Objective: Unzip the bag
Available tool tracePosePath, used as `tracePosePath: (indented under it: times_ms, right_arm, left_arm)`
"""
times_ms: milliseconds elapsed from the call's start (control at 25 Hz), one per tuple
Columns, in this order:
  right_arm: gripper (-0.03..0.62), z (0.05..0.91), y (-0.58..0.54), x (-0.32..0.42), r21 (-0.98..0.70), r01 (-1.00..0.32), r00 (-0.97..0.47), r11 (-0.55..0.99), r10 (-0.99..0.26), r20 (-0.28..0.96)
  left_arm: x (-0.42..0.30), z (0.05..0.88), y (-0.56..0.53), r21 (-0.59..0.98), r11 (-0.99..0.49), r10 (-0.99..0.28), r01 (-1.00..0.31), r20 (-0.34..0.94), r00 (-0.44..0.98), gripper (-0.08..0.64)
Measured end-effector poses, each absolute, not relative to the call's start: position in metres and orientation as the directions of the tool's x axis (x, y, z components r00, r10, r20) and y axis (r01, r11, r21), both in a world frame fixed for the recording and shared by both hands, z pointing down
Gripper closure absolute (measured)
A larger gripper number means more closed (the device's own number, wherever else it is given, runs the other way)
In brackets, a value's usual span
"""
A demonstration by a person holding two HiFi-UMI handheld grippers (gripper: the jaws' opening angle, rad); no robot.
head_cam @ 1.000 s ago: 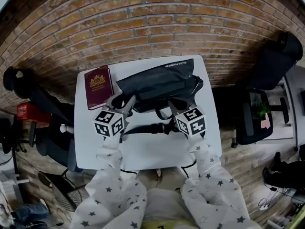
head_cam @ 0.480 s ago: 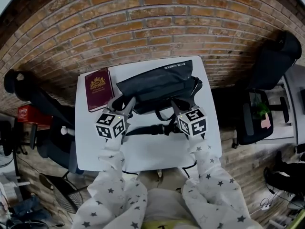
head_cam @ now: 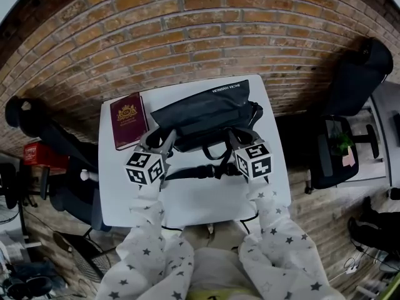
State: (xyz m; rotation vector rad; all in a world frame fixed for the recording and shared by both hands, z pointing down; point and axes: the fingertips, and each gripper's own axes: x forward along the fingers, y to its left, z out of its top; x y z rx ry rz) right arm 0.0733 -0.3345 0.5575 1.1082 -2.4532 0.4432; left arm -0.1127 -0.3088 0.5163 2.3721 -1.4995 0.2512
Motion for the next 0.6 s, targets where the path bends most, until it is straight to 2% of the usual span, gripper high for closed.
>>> tracePosePath:
  times_ms: [600]
  right_arm:
    - [0.574, 0.557, -0.343, 0.087, -0.079, -0.832, -0.511, 0.549, -0.704, 0.492]
  left_arm:
    - [-0.112, 0.516, -0.308, 0.175, -0.387, -0.852, -0.906, 0.307, 0.423, 0.42]
